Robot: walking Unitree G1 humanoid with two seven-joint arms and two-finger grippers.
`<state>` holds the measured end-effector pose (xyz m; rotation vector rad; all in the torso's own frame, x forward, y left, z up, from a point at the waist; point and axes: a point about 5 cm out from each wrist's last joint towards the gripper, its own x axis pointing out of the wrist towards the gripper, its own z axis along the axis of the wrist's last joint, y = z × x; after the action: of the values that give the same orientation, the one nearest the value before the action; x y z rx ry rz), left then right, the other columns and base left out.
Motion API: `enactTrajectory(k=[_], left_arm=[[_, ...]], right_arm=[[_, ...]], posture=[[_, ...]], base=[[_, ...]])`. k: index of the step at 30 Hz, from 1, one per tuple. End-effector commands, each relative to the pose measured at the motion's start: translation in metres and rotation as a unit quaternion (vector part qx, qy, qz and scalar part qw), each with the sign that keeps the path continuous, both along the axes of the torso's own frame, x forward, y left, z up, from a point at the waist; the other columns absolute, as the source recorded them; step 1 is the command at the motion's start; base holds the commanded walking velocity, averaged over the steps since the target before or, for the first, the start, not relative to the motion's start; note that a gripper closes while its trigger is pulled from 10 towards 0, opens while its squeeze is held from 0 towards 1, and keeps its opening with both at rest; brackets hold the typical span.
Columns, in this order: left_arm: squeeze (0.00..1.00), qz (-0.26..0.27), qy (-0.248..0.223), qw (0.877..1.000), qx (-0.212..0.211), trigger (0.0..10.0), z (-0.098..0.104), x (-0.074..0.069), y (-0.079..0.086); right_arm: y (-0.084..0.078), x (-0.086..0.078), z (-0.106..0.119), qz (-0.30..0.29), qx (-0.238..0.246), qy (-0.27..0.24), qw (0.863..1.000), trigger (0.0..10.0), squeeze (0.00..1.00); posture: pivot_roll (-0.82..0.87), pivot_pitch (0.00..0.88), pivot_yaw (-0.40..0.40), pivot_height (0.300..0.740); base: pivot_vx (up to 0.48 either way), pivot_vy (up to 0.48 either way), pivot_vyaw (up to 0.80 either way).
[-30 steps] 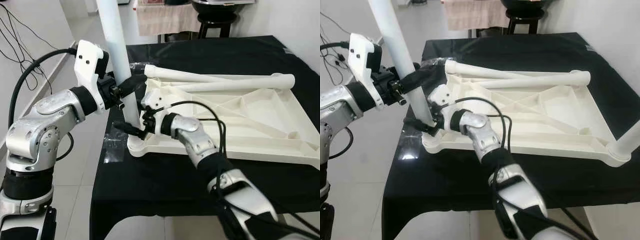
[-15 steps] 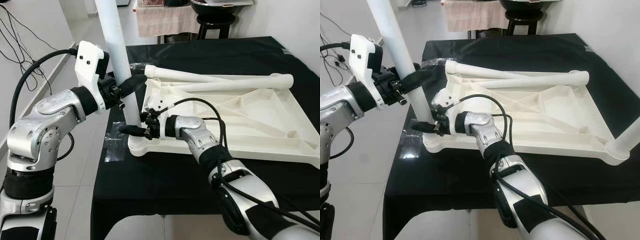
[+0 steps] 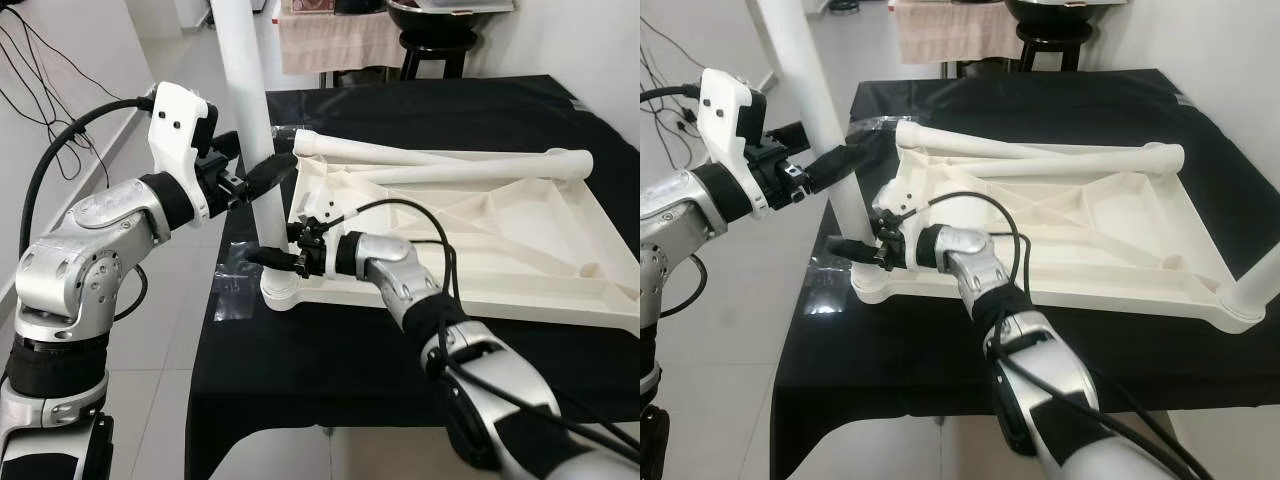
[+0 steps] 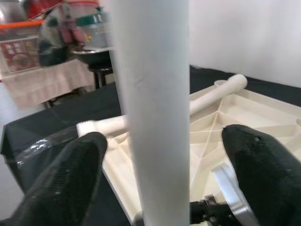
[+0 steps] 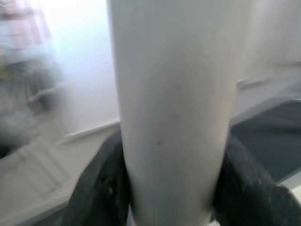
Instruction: Building children table
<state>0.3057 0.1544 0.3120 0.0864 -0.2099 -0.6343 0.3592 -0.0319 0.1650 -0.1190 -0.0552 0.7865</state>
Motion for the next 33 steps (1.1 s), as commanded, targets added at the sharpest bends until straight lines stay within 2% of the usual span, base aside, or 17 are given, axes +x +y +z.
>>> enactTrajectory(k=[1,2,3,4,5,6,10,16,18,19,20,21,22,23,33], left_arm=[[0.06,0.015,0.01,1.0,0.001,10.0,-0.002,0.001,0.007],[0.06,0.015,0.01,1.0,0.001,10.0,-0.002,0.001,0.007],[0.0,0.013,0.019,1.0,0.009,10.0,-0.007,0.004,0.006],[0.0,0.007,0.022,1.0,0.014,10.0,-0.009,0.005,0.004],[0.0,0.007,0.022,1.0,0.014,10.0,-0.009,0.005,0.004],[0.0,0.001,0.021,1.0,0.018,10.0,-0.009,0.006,0.0],[0.0,-0.002,0.011,1.0,0.018,10.0,-0.004,0.008,-0.004],[0.0,0.006,0.008,1.0,0.017,10.0,-0.003,0.008,-0.001],[0.0,0.011,0.016,0.999,0.025,10.0,-0.009,0.006,0.003],[0.0,0.008,0.02,0.999,0.027,3.9,-0.011,0.006,0.004],[0.0,0.008,0.02,0.999,0.027,3.9,-0.011,0.006,0.004],[0.0,0.004,0.022,0.999,0.027,1.1,-0.012,0.005,0.004],[0.0,0.004,0.022,0.999,0.027,1.1,-0.012,0.005,0.004],[0.0,-0.002,0.022,0.999,0.026,0.0,-0.012,0.005,0.003],[0.0,-0.027,0.026,0.999,0.028,0.0,-0.013,0.004,-0.005]], right_arm=[[-0.02,-0.01,-0.031,-0.157,-0.043,0.04,0.986,0.0,0.0],[-0.02,-0.01,-0.031,-0.157,-0.043,0.04,0.986,0.0,0.0],[0.005,-0.037,-0.035,-0.107,-0.016,0.039,0.993,0.0,0.0],[0.014,-0.038,-0.034,-0.076,-0.016,0.038,0.996,0.0,0.0],[0.014,-0.038,-0.034,-0.076,-0.016,0.038,0.996,0.0,0.0],[0.023,-0.037,-0.032,-0.051,-0.013,0.034,0.998,0.0,0.0],[0.035,-0.034,-0.03,-0.025,-0.011,0.029,0.999,0.0,0.0],[0.042,-0.035,-0.03,-0.009,-0.009,0.028,1.0,0.0,0.0],[0.046,-0.041,-0.03,-0.005,-0.006,0.029,1.0,0.0,0.0],[0.046,-0.047,-0.028,-0.015,-0.009,0.032,0.999,0.0,0.0],[0.046,-0.047,-0.028,-0.015,-0.009,0.032,0.999,0.0,0.0],[0.046,-0.053,-0.025,-0.022,-0.01,0.033,0.999,0.0,0.0],[0.046,-0.053,-0.025,-0.022,-0.01,0.033,0.999,0.0,0.0],[0.045,-0.056,-0.024,-0.025,-0.009,0.034,0.999,0.0,0.0],[0.043,-0.055,-0.017,-0.013,0.004,0.024,1.0,0.0,0.0]], posture=[[0.02,0.095,0.022,0.74],[0.02,0.095,0.022,0.74],[-0.02,0.071,0.051,0.74],[-0.02,0.071,0.051,0.74],[-0.02,0.071,0.051,0.74],[-0.01,0.07,0.045,0.74],[0.0,0.049,0.038,0.74],[0.0,0.042,0.037,0.74],[0.0,0.044,0.037,0.74],[0.0,0.048,0.038,0.74],[0.0,0.048,0.038,0.74],[0.0,0.048,0.038,0.74],[0.0,0.048,0.038,0.74],[0.0,0.048,0.038,0.74],[-0.01,0.057,0.046,0.74]], base=[[0.0,0.0,0.0],[0.0,0.0,0.0],[0.0,0.0,0.0],[0.0,0.0,0.0],[0.0,0.0,0.0],[0.0,0.0,0.0],[0.0,0.0,0.0],[0.0,0.0,0.0],[0.0,0.0,0.0],[0.0,0.0,0.0],[0.0,0.0,0.0],[0.0,0.0,0.0],[0.0,0.0,0.0],[0.0,0.0,0.0],[0.0,0.0,0.0]])
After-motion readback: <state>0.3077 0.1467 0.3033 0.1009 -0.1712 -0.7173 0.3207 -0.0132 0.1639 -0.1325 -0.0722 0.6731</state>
